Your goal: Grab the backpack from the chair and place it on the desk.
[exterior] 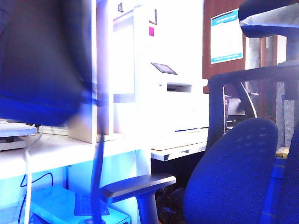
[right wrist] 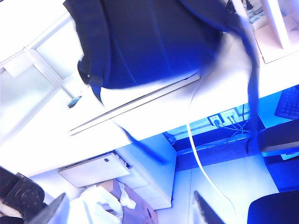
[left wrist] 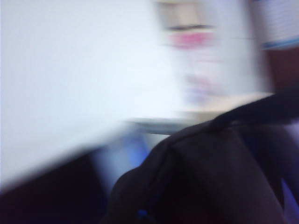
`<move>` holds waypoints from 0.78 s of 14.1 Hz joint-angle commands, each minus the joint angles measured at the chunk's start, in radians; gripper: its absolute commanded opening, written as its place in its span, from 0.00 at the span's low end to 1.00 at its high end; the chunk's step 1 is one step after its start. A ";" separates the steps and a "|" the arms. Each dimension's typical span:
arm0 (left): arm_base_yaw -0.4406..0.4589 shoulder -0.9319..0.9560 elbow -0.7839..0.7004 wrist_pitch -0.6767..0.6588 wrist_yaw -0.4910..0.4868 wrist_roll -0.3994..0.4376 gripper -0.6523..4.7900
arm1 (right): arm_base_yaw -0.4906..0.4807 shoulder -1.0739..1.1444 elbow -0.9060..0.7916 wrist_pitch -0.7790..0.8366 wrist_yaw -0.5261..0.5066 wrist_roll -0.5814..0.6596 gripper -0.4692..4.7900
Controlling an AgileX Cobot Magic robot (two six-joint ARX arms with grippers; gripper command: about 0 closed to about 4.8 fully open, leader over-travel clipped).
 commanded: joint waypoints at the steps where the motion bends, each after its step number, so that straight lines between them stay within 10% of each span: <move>1: 0.145 0.057 0.089 0.415 -0.048 -0.083 0.11 | 0.000 -0.002 0.004 0.013 -0.009 0.009 0.73; 6: 0.234 0.211 0.130 0.244 -0.167 -0.098 0.12 | 0.000 -0.002 0.004 0.014 -0.032 0.050 0.72; 11: 0.282 0.250 0.130 0.158 -0.444 -0.007 0.69 | -0.001 -0.002 0.004 0.013 -0.032 0.057 0.72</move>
